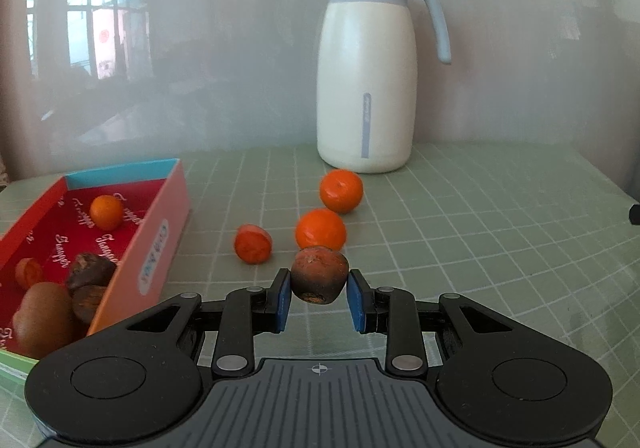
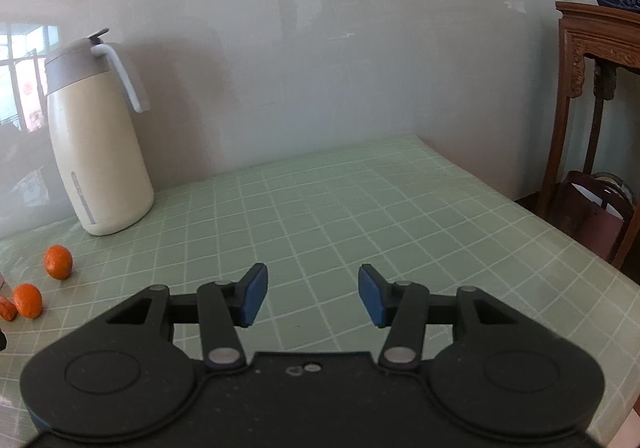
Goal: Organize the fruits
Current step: 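Carry the kiwi with the left tool into the red box and release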
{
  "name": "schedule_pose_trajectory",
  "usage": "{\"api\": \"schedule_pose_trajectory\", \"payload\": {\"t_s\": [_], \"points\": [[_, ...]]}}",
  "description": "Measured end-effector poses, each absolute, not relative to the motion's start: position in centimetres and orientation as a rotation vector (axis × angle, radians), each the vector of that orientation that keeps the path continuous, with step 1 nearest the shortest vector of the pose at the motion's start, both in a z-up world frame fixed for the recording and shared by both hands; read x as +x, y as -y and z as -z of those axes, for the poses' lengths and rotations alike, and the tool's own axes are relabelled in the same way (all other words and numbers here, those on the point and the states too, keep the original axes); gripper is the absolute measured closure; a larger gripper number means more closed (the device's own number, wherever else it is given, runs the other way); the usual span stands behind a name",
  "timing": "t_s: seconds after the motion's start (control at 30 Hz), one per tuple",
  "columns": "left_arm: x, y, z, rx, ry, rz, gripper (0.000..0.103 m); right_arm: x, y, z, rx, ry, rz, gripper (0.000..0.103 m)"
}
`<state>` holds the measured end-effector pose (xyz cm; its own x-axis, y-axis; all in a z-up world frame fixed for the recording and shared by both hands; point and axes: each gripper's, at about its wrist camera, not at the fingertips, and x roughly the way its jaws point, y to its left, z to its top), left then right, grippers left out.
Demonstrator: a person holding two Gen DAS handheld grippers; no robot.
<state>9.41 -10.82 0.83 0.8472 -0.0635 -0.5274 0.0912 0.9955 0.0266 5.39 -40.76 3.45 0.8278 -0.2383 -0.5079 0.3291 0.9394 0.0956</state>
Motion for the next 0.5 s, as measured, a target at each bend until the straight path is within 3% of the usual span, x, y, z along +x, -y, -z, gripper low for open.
{"api": "schedule_pose_trajectory", "payload": {"t_s": [0.5], "points": [[9.0,5.0,-2.4,0.013,-0.518,0.036,0.073,7.1,36.4,-3.7,0.132,-0.531,0.250,0.052]]}}
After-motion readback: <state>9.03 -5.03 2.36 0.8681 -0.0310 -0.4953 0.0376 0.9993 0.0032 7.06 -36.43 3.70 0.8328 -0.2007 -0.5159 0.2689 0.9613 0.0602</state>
